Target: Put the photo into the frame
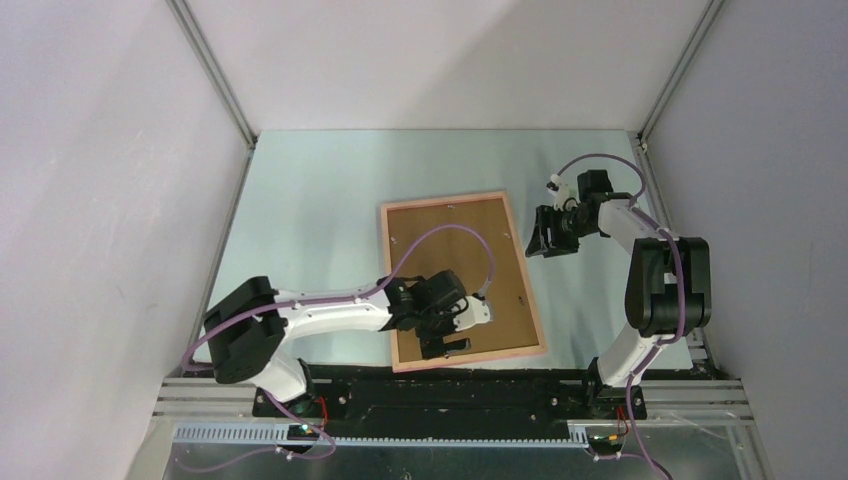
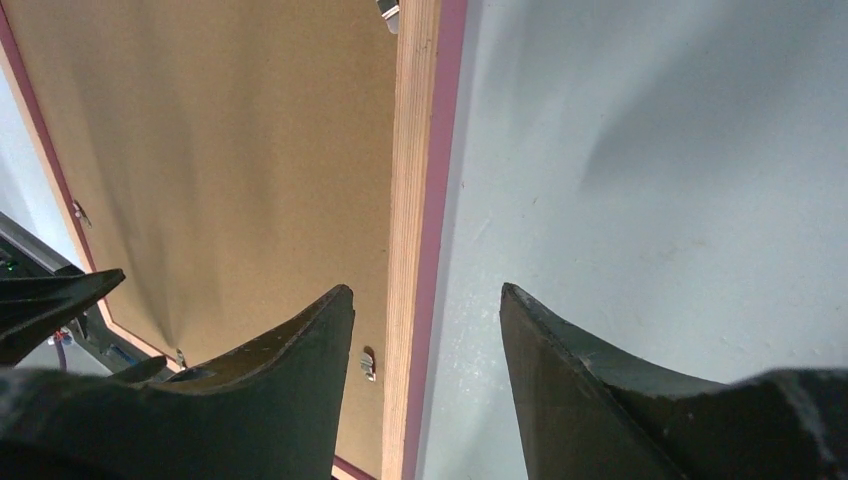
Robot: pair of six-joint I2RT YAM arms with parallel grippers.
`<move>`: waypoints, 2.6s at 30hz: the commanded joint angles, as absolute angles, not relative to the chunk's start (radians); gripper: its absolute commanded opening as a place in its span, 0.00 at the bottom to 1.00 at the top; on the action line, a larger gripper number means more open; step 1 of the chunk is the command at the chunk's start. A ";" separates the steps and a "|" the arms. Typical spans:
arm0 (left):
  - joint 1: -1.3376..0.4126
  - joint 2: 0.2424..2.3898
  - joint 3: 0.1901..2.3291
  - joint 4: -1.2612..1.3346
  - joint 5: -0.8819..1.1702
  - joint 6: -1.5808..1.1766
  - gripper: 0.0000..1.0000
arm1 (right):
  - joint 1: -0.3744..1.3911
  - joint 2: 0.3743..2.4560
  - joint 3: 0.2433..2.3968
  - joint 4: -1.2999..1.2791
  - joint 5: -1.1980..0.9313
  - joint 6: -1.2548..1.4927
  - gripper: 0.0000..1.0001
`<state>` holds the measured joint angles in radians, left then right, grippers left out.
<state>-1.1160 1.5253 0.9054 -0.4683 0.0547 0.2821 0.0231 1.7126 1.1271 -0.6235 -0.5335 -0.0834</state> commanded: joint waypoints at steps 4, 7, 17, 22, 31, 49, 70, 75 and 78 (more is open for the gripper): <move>-1.160 1.551 0.952 -0.413 0.005 0.307 0.97 | 0.009 1.684 1.122 -0.624 -0.575 -0.096 0.60; -1.171 1.556 0.955 -0.413 0.003 0.307 0.97 | 0.008 1.685 1.121 -0.624 -0.583 -0.094 0.59; -1.181 1.572 0.959 -0.411 0.005 0.306 0.97 | -0.024 1.686 1.117 -0.625 -0.594 -0.090 0.59; -1.183 1.556 0.941 -0.410 0.012 0.309 0.97 | -0.028 1.687 1.114 -0.623 -0.596 -0.089 0.59; -1.186 1.513 0.912 -0.411 0.016 0.319 0.97 | -0.030 1.699 1.114 -0.622 -0.597 -0.089 0.59; -1.212 1.514 0.900 -0.410 0.028 0.331 0.97 | -0.032 1.706 1.114 -0.621 -0.597 -0.089 0.58; -1.215 1.573 0.921 -0.382 0.004 0.342 0.92 | -0.008 1.774 1.107 -0.635 -0.623 -0.090 0.56; -1.215 1.579 0.923 -0.372 0.004 0.347 0.92 | 0.011 1.798 1.107 -0.634 -0.613 -0.090 0.55; -1.215 1.582 0.923 -0.366 -0.022 0.352 0.91 | 0.042 1.809 1.106 -0.633 -0.612 -0.090 0.54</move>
<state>-1.2091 1.5513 0.9096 -0.4259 0.0166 0.3168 0.0074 1.7905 1.1095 -0.6262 -0.6025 -0.0826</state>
